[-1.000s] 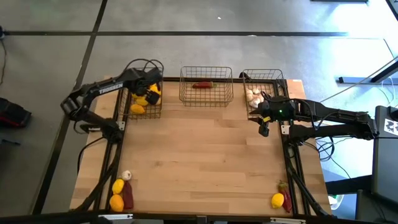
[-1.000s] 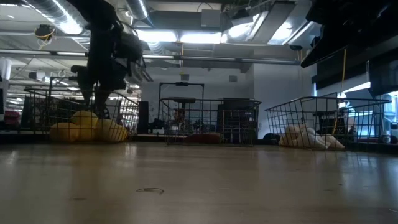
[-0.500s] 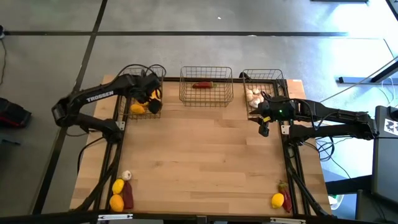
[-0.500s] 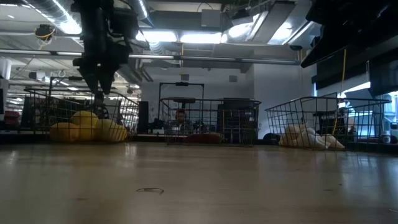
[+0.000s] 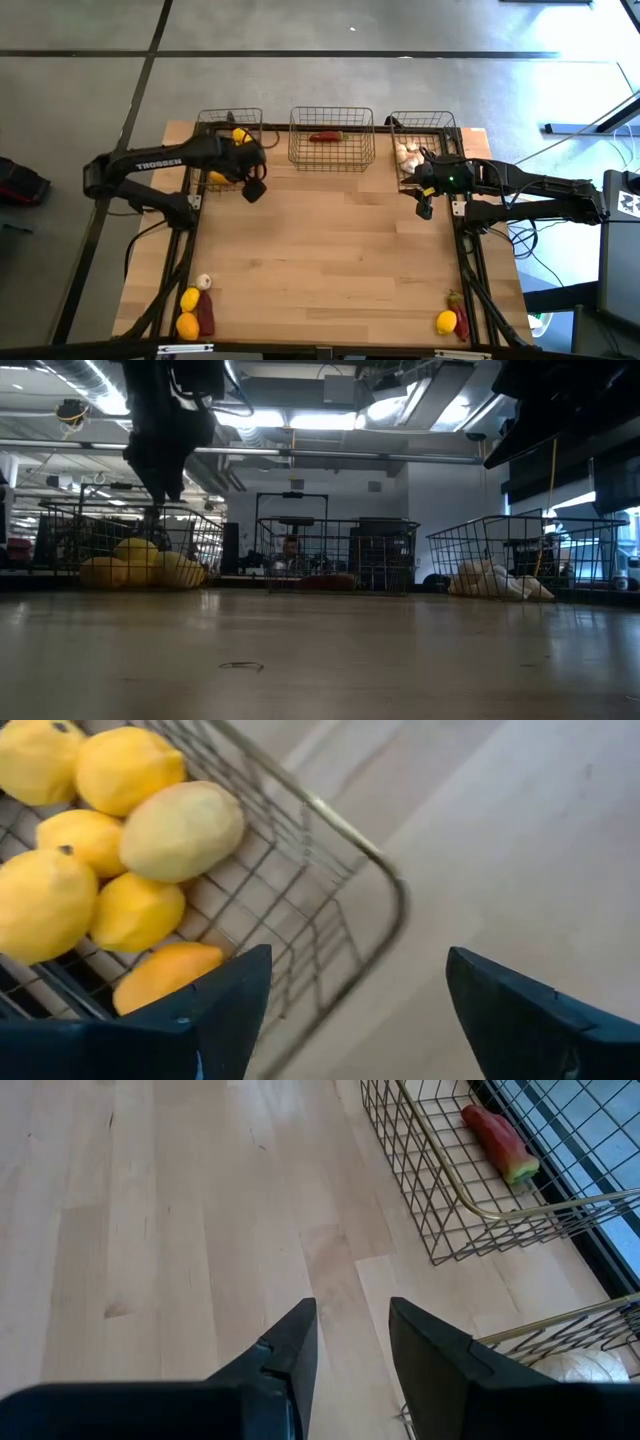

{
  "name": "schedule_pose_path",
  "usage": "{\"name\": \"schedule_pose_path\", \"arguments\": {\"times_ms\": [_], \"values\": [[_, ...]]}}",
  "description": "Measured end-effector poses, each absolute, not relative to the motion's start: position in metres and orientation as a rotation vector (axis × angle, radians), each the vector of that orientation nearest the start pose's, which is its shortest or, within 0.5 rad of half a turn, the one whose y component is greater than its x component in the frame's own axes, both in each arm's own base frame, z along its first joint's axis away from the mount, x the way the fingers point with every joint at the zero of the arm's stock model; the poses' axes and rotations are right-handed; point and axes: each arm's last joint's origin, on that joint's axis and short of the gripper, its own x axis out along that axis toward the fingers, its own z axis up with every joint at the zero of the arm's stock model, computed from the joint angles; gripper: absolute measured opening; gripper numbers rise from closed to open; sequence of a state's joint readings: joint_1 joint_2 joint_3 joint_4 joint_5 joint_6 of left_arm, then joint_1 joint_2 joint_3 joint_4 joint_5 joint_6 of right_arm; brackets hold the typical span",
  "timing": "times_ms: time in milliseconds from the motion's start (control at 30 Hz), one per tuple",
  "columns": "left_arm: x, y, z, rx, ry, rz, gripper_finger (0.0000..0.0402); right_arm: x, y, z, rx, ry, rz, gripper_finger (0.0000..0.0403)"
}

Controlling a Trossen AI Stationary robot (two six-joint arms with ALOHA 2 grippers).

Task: Sort produce into baskets
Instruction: Put the white garlic into the right gold wire basket

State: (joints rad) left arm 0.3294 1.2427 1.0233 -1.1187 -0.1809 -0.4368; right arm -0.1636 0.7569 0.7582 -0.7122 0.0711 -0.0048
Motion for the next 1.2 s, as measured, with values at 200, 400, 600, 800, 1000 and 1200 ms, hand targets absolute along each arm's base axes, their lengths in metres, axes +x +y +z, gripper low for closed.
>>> {"name": "schedule_pose_path", "arguments": {"times_ms": [200, 400, 600, 800, 1000, 1200], "values": [[0.203, 0.051, 0.265, -0.433, 1.236, 0.661, 0.0295, 0.144, -0.026, 0.282, 0.028, 0.712, -0.223, 0.0124], [0.207, 0.033, 0.265, -0.419, 1.234, 0.62, 0.0295, 0.144, -0.026, 0.282, 0.028, 0.712, -0.223, 0.0124], [0.21, 0.013, 0.265, -0.377, 1.229, 0.546, 0.0295, 0.144, -0.026, 0.282, 0.028, 0.712, -0.223, 0.0124], [0.213, -0.012, 0.266, -0.363, 1.201, 0.476, 0.0295, 0.144, -0.026, 0.282, 0.028, 0.712, -0.223, 0.0124], [0.211, -0.035, 0.266, -0.377, 1.196, 0.439, 0.0295, 0.144, -0.026, 0.282, 0.028, 0.712, -0.223, 0.0124], [0.206, -0.058, 0.266, -0.43, 1.202, 0.403, 0.0295, 0.144, -0.026, 0.282, 0.028, 0.713, -0.223, 0.0124]]}}
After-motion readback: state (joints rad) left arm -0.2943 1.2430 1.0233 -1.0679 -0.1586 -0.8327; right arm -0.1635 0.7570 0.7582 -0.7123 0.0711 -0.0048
